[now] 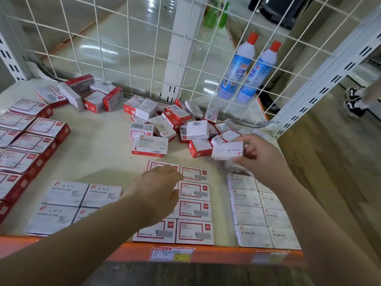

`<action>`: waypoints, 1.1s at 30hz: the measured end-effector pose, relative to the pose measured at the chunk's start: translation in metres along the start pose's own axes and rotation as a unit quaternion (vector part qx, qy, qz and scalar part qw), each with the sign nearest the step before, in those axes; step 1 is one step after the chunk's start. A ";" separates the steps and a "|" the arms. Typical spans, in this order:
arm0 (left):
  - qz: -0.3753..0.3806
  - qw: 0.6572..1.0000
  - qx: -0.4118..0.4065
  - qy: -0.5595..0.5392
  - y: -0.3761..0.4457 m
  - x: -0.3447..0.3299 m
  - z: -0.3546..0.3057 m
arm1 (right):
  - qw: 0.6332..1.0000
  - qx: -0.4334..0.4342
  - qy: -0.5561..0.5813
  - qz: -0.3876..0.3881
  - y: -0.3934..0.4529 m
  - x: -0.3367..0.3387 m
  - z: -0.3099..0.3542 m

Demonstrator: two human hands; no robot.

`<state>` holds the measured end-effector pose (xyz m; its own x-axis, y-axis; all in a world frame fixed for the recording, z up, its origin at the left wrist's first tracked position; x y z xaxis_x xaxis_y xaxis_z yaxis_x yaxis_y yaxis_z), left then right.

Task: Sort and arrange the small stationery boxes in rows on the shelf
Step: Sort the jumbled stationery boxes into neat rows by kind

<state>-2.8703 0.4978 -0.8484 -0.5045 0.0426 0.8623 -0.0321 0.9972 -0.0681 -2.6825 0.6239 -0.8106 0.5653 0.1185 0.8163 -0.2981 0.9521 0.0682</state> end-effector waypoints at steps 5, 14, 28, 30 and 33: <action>-0.049 0.998 0.029 -0.025 -0.011 0.011 0.005 | 0.999 -0.023 0.041 -0.010 -0.017 -0.001 0.019; -0.165 0.980 0.055 -0.097 -0.035 0.026 0.013 | 0.977 -0.044 0.178 0.105 -0.047 -0.031 0.061; -0.189 0.976 0.060 -0.089 -0.038 0.032 0.027 | 0.987 0.009 0.076 0.138 -0.056 -0.045 0.060; -0.180 0.976 0.078 -0.092 -0.036 0.032 0.028 | 0.987 0.013 0.056 0.151 -0.057 -0.050 0.058; -0.164 0.967 0.123 -0.148 -0.032 0.029 0.031 | 0.988 0.016 0.051 0.148 -0.058 -0.056 0.056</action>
<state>-2.9101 0.4648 -0.8367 -0.6568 -0.3293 0.6783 -0.4188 0.9074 0.0350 -2.7403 0.5458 -0.8282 0.5245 0.4193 0.7410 -0.4845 0.8626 -0.1452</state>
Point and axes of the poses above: each hand's wrist, its own y-axis towards the middle knuckle, its own x-axis out of the back of the hand, z = x × y, the point moved 2 cm from there along y, towards the middle knuckle, and after that the axes turned 5 degrees about -z, right-handed, at the moved point
